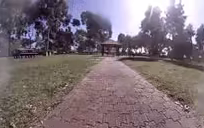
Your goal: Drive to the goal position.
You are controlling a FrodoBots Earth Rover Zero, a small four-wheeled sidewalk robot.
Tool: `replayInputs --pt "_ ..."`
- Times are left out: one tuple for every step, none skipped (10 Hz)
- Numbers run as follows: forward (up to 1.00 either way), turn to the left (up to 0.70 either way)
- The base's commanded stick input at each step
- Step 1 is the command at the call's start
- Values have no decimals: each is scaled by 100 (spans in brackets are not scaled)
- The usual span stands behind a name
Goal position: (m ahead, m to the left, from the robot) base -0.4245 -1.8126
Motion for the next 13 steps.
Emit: replayInputs --pt "70 0" --pt "70 0" --pt "70 0" --pt "70 0" --pt "70 0" --pt "70 0" --pt "70 0" --pt "70 0" --pt "70 0" --pt "70 0" --pt "70 0" --pt "70 0" --pt "70 0"
